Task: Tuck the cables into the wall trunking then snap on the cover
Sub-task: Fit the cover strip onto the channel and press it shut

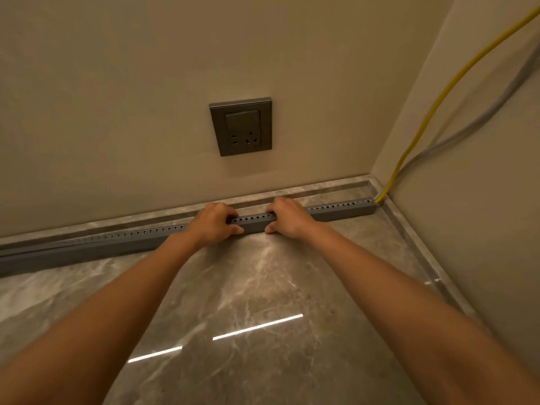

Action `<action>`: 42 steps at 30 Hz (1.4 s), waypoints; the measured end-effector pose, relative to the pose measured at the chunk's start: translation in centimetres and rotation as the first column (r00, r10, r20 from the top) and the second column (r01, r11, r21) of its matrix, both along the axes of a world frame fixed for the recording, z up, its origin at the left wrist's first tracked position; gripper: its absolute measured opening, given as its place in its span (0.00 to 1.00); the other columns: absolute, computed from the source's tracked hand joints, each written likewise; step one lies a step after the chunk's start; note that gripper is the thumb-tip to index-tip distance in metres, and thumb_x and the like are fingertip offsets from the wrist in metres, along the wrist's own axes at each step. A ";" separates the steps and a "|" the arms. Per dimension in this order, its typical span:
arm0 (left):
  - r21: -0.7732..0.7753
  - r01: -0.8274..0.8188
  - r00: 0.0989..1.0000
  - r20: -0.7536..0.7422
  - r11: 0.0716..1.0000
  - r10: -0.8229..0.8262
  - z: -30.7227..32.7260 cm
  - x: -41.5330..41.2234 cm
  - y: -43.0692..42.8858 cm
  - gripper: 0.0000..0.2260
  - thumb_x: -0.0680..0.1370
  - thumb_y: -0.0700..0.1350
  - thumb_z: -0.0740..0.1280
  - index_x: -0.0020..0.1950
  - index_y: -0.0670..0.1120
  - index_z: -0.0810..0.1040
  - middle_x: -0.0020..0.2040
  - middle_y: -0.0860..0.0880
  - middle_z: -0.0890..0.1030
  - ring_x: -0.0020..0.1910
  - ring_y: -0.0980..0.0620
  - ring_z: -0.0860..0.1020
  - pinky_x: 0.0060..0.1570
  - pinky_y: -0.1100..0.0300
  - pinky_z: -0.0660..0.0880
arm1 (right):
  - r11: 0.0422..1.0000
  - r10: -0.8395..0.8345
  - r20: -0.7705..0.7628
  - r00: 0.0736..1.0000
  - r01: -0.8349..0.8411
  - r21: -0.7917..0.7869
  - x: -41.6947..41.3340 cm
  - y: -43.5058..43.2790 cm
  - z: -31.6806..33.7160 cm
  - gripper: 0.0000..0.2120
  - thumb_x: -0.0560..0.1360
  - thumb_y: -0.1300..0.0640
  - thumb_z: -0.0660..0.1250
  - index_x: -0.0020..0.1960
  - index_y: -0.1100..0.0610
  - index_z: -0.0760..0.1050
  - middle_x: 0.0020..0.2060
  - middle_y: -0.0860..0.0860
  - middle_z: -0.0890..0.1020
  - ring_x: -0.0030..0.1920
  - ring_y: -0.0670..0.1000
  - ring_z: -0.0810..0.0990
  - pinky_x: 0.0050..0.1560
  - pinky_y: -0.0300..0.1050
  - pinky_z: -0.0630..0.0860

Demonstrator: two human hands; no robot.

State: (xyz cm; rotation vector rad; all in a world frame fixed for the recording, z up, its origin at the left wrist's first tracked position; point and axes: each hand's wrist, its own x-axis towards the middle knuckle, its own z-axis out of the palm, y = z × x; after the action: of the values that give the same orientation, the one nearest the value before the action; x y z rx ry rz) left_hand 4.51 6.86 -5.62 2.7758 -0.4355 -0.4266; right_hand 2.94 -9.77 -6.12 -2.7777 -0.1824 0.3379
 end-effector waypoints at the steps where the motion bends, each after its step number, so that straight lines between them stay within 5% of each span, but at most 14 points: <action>1: 0.020 0.000 1.000 0.001 1.000 0.000 0.0 -0.1 0.6 0.15 0.73 0.46 0.70 0.58 0.42 0.79 0.54 0.41 0.82 0.52 0.44 0.78 0.51 0.52 0.74 | 1.000 0.017 0.001 1.000 -0.017 -0.001 0.0 0.8 -0.1 0.16 0.73 0.55 0.70 0.59 0.61 0.77 0.58 0.59 0.78 0.59 0.58 0.76 0.58 0.50 0.73; 16: 0.289 0.156 0.969 0.142 0.944 -0.204 -1.2 -0.8 1.2 0.14 0.77 0.44 0.63 0.59 0.38 0.71 0.61 0.38 0.74 0.60 0.40 0.74 0.57 0.51 0.71 | 0.990 0.091 0.084 0.992 -0.081 -0.116 0.1 4.1 -1.0 0.16 0.74 0.56 0.70 0.59 0.63 0.76 0.60 0.60 0.76 0.61 0.60 0.74 0.60 0.52 0.72; 26: -0.032 0.059 0.997 0.047 0.998 -0.057 -0.9 -0.1 3.9 0.15 0.75 0.44 0.69 0.59 0.40 0.75 0.59 0.40 0.77 0.57 0.43 0.75 0.55 0.53 0.72 | 0.997 -0.003 0.031 1.000 0.005 -0.075 0.2 4.4 -0.5 0.17 0.72 0.54 0.72 0.57 0.62 0.78 0.58 0.59 0.78 0.59 0.60 0.76 0.59 0.51 0.73; 35: -0.021 -0.058 0.998 -0.006 0.998 0.058 -0.4 0.0 9.7 0.17 0.72 0.47 0.72 0.57 0.41 0.77 0.56 0.41 0.80 0.54 0.43 0.77 0.54 0.52 0.75 | 0.997 0.071 -0.006 0.997 -0.071 0.004 0.3 9.5 -0.3 0.18 0.74 0.51 0.69 0.56 0.63 0.77 0.59 0.60 0.76 0.60 0.60 0.74 0.59 0.52 0.72; 42: 0.008 0.007 0.999 0.054 1.000 -0.007 -0.7 0.0 10.7 0.14 0.74 0.47 0.70 0.57 0.43 0.78 0.54 0.42 0.81 0.52 0.43 0.77 0.47 0.55 0.72 | 0.996 0.086 -0.038 0.996 -0.085 0.026 0.4 11.8 -0.6 0.19 0.75 0.51 0.67 0.62 0.60 0.75 0.60 0.59 0.74 0.62 0.59 0.72 0.62 0.53 0.69</action>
State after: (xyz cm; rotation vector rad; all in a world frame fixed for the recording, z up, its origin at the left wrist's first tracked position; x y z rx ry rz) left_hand 4.50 17.57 -6.32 2.7991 -0.4571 -0.3566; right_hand 3.35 2.03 -6.67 -2.7426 -0.2949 0.4086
